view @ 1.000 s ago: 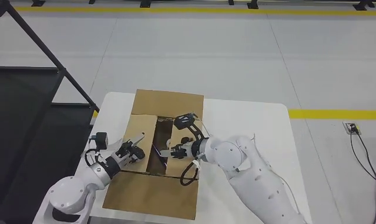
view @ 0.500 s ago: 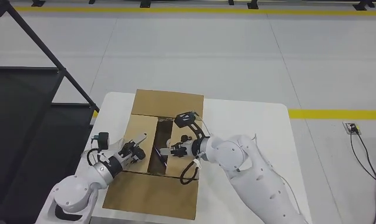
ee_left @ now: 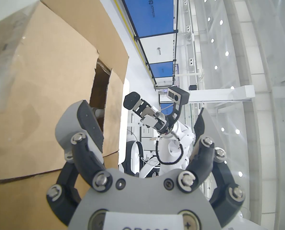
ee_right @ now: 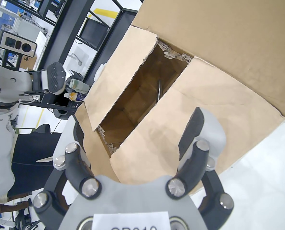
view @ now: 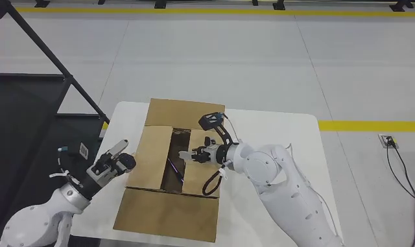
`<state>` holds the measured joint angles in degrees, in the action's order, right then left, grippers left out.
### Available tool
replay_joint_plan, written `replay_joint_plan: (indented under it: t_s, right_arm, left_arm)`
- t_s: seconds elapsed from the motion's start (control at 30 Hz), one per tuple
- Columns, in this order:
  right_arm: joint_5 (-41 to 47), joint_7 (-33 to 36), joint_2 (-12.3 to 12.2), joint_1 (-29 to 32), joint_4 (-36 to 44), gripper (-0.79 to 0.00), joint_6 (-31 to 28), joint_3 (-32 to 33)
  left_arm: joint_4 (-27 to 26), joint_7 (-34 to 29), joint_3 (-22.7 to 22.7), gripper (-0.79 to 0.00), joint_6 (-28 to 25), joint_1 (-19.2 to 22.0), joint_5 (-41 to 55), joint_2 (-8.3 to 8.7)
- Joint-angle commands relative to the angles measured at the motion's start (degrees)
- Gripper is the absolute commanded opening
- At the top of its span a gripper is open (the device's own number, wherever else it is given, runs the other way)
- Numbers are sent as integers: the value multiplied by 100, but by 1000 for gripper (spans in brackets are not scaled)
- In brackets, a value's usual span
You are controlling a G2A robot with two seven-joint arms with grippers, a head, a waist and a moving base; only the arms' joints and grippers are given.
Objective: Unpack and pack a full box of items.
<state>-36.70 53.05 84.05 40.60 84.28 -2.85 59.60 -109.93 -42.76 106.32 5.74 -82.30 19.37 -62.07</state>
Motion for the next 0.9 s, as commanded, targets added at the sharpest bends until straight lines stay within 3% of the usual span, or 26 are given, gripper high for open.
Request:
replay_joint_plan:
  t_s: [0.0, 0.13, 0.27, 0.6, 0.87]
  right_arm:
    - [4, -2, 1, 1, -2, 0, -3, 0]
    - [4, -2, 1, 1, -2, 0, -3, 0]
    - [81, -546, -3, 109, -92, 0, 69, 124]
    - [25, -2111, -1, 28, -750, 0, 327, 532]
    - [286, -3277, 60, -124, -1570, 0, 526, 734]
  left_arm:
    - [51, -273, 373, 0, -99, -209, 134, 25]
    - [376, -916, 892, 0, -283, -566, 130, 88]
    - [785, -1605, 1042, 0, -510, -712, -205, 166]
    - [1478, -2672, 581, 0, -1213, -706, -972, 301]
    - [1508, -3313, 387, 0, -1582, -711, -432, 353]
